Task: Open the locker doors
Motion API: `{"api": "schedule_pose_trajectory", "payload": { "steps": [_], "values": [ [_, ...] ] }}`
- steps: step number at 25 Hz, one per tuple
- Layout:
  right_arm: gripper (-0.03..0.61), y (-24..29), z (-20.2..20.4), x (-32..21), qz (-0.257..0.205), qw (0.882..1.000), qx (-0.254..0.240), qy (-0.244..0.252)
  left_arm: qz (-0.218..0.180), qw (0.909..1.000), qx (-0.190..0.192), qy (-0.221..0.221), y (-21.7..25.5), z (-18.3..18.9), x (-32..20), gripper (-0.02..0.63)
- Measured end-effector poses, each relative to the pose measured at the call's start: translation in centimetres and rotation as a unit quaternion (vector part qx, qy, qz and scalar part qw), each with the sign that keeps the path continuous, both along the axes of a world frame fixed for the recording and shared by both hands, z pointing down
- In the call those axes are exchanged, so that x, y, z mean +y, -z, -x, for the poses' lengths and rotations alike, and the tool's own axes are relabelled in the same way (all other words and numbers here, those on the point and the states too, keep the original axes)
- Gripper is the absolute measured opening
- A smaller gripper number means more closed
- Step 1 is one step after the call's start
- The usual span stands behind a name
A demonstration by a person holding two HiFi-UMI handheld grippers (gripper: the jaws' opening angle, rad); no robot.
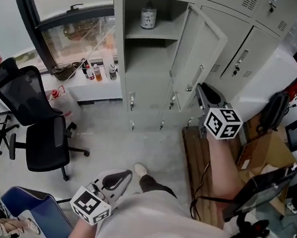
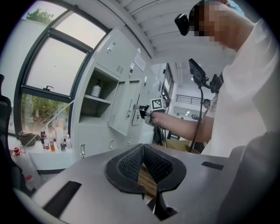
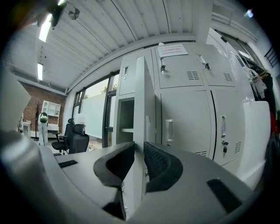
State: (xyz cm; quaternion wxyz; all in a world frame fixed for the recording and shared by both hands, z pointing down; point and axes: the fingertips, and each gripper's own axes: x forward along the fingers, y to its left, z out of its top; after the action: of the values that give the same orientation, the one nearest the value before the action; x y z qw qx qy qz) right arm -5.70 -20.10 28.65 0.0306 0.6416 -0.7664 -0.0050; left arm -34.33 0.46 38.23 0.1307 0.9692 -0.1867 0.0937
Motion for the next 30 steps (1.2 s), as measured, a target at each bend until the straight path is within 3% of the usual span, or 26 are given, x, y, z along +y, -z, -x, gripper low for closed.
{"api": "schedule_pose_trajectory", "payload": {
  "steps": [18, 24, 30],
  "values": [
    [0.067, -0.1, -1.4, 1.1, -0.005, 1.000, -0.002, 0.006, -0.008, 1.0000, 0.000, -0.003, 0.4, -1.3, 1.7, 0.012],
    [0.067, -1.0, -0.7, 5.5, 0.000, 1.000, -0.006, 0.009, -0.014, 0.9997, 0.005, -0.017, 0.5, -1.9, 2.5, 0.012],
    [0.052, -4.1, -0.2, 12.3, 0.041, 0.999, -0.003, 0.013, -0.008, 0.9979, 0.020, -0.061, 0.3, -4.5, 3.9, 0.011]
  ]
}}
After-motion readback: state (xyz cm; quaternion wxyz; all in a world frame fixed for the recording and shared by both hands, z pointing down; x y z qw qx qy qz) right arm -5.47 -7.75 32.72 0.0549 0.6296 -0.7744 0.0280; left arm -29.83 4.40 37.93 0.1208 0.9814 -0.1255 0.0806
